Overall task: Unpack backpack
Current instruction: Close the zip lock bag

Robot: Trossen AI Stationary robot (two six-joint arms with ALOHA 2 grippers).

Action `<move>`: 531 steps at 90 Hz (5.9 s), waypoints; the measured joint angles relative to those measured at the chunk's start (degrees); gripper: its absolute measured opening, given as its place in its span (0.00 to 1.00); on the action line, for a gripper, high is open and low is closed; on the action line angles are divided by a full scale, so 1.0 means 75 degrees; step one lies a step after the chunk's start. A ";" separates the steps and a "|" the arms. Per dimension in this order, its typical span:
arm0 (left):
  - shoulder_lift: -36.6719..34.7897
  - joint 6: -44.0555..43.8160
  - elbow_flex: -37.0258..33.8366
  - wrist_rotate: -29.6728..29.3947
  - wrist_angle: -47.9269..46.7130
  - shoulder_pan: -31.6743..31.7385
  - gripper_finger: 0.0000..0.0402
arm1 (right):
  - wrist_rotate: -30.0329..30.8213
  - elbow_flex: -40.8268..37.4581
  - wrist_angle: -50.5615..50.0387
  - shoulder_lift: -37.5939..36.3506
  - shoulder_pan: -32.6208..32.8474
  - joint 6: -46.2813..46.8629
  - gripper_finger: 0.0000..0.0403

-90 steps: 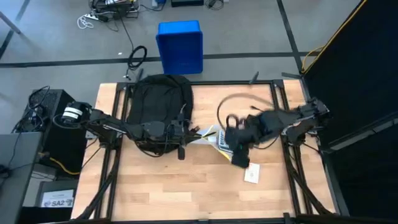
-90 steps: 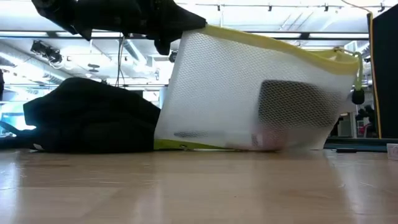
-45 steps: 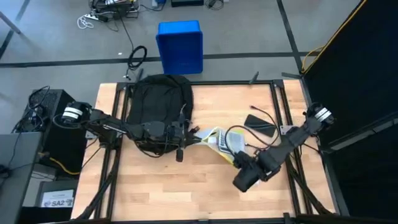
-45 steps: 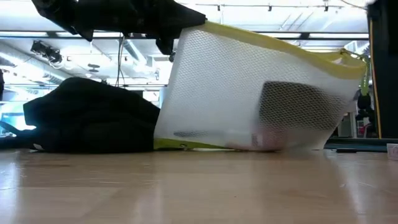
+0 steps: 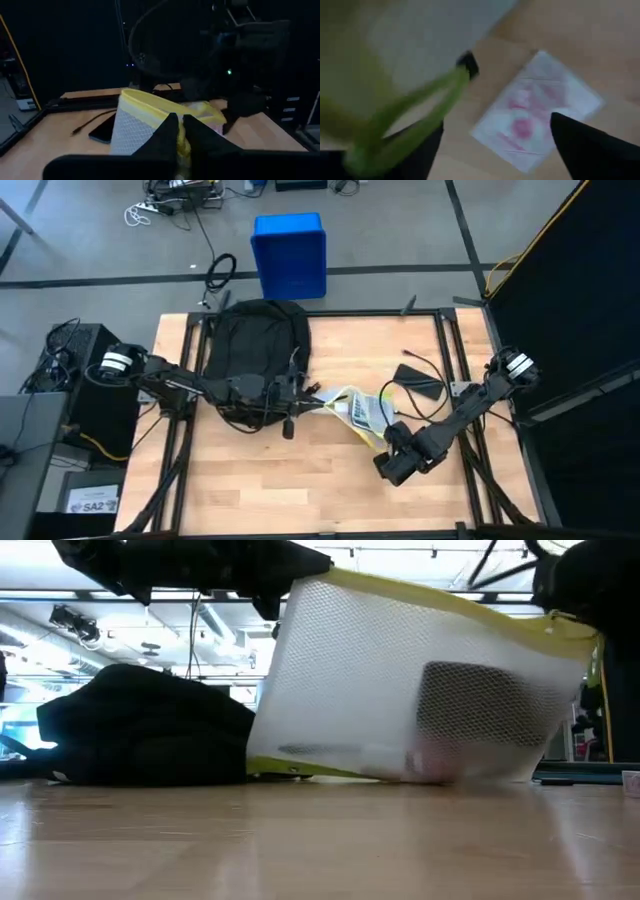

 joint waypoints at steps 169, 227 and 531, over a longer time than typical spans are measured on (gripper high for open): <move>-0.0039 0.0110 0.0007 0.0446 -0.0392 0.0078 0.00 | -0.1821 -0.1814 0.1667 -0.0073 -0.0178 0.0284 0.67; -0.0036 -0.0229 0.0007 0.0446 -0.0520 0.0064 0.00 | 0.2224 0.0842 0.2687 -0.1168 0.0188 -0.2881 0.67; -0.0033 -0.0468 0.0007 0.0440 -0.0118 -0.0339 0.00 | 0.4210 -0.0282 -0.2085 0.0062 0.0224 -0.5873 0.53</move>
